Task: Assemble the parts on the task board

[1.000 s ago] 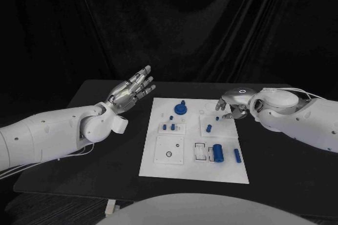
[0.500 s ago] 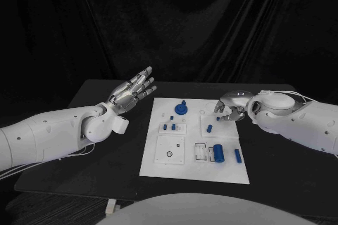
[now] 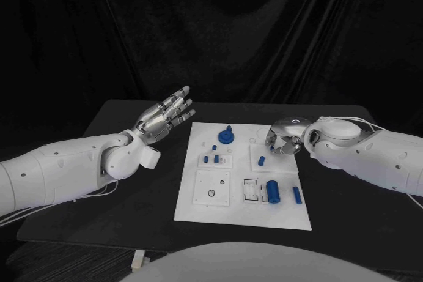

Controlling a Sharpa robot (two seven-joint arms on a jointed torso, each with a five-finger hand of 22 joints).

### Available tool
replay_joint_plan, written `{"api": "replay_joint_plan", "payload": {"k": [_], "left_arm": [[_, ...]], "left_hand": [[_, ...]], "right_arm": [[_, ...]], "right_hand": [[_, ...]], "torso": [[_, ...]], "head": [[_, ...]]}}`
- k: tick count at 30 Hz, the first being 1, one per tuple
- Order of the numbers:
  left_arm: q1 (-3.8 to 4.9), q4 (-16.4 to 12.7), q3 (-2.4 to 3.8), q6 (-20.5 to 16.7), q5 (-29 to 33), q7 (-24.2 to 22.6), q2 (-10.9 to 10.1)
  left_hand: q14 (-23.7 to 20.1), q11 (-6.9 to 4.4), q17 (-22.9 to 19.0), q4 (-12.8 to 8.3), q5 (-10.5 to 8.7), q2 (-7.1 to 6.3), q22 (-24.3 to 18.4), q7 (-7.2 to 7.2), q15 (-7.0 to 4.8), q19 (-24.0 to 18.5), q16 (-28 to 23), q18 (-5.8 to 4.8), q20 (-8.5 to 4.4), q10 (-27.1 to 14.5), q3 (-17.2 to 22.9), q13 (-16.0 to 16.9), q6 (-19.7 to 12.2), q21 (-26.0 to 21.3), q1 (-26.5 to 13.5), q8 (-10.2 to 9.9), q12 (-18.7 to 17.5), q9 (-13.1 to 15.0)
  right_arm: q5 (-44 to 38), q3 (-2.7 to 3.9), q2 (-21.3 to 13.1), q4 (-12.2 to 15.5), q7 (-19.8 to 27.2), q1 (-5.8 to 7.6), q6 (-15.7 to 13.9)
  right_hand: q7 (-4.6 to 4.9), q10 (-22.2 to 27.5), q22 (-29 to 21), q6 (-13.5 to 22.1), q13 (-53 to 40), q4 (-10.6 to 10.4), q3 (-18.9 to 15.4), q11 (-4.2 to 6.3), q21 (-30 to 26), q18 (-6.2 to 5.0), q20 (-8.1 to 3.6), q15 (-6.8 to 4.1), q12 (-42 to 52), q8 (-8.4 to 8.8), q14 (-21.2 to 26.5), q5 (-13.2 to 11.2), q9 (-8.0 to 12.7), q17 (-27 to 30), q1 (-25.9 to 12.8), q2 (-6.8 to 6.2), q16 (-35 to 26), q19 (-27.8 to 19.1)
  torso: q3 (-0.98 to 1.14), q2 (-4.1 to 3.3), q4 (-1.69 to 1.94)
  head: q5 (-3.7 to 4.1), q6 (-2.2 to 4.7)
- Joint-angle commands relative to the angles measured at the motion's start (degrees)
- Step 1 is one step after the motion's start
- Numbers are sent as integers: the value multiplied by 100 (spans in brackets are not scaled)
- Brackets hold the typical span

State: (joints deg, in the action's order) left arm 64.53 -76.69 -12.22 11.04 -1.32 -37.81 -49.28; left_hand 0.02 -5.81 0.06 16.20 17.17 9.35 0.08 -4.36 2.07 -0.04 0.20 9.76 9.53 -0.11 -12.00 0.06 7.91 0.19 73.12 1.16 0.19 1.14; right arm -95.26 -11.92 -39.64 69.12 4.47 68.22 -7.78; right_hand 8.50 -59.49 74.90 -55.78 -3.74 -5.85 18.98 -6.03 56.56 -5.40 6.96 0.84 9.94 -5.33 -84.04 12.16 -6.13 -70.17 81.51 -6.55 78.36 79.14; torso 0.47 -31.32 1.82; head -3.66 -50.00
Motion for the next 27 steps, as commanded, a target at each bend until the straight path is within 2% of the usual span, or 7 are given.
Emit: {"api": "replay_joint_plan", "payload": {"k": [1, 5, 11, 15, 27], "left_arm": [[-16, 11, 5, 42, 29, -7, 25], [-23, 23, 5, 59, 29, 15, 44], [-26, 27, 5, 67, 29, 37, 43], [-28, 40, 5, 75, 29, 60, 43], [-38, 65, 5, 103, 29, 122, 57]], "left_hand": [[-2, 44, -6, -24, 65, 12, -8, 49, 50, 4, -20, 46, 43, 11, -26, -6, 15, -19, 99, 10, -19, 10], [-2, 61, -6, -34, 119, 25, -8, 55, 80, 4, -20, 49, 63, 11, -33, -6, 19, -19, 149, 10, -19, 10], [-2, 84, -6, -45, 180, 44, -2, 75, 121, 5, -20, 53, 90, 11, -41, -6, 49, -18, 205, 16, -19, 15], [-2, 112, -6, -46, 214, 60, 29, 142, 154, 8, -20, 54, 120, 11, -58, -6, 187, -11, 240, 45, -19, 36], [-2, 144, -6, -102, 351, 85, 78, 191, 187, 18, -20, 55, 160, 11, -59, -6, 246, 1, 345, 61, -19, 41]], "right_arm": [[108, 5, 28, -59, 48, -37, 2], [119, 5, 63, -134, 42, -79, 4], [123, 5, 82, -200, 53, -125, -67], [124, 5, 84, -228, 55, -143, -167], [124, 5, 46, -225, 37, -153, -287]], "right_hand": [[15, -58, 702, -43, 5, 3, 39, 8, -33, -71, 3, 33, -28, -39, -51, 39, -6, 0, 48, -27, -16, -16], [31, -105, 696, -130, 6, 33, 115, 13, -61, -76, -2, 29, -54, -58, -41, 96, -7, 25, 86, -36, -30, -28], [37, -199, 692, -271, 7, 134, 310, 18, -92, -81, -11, 21, -111, -85, -19, 317, -19, 49, 204, -37, -45, -58], [17, -373, 696, -418, 2, 242, 470, 54, -83, -85, -37, -9, -112, -132, -8, 407, -53, 70, 307, -4, -56, -69], [4, -526, 697, -533, -4, 327, 557, 80, -65, -85, -58, -30, -121, -165, -9, 413, -85, 63, 344, -5, -49, -80]], "torso": [[-1, 6, 1], [1, 7, -4], [5, 6, -5], [2, 6, -6], [6, 11, -3]], "head": [[2, 0], [26, 0], [16, 0], [6, 0], [16, 0]]}}
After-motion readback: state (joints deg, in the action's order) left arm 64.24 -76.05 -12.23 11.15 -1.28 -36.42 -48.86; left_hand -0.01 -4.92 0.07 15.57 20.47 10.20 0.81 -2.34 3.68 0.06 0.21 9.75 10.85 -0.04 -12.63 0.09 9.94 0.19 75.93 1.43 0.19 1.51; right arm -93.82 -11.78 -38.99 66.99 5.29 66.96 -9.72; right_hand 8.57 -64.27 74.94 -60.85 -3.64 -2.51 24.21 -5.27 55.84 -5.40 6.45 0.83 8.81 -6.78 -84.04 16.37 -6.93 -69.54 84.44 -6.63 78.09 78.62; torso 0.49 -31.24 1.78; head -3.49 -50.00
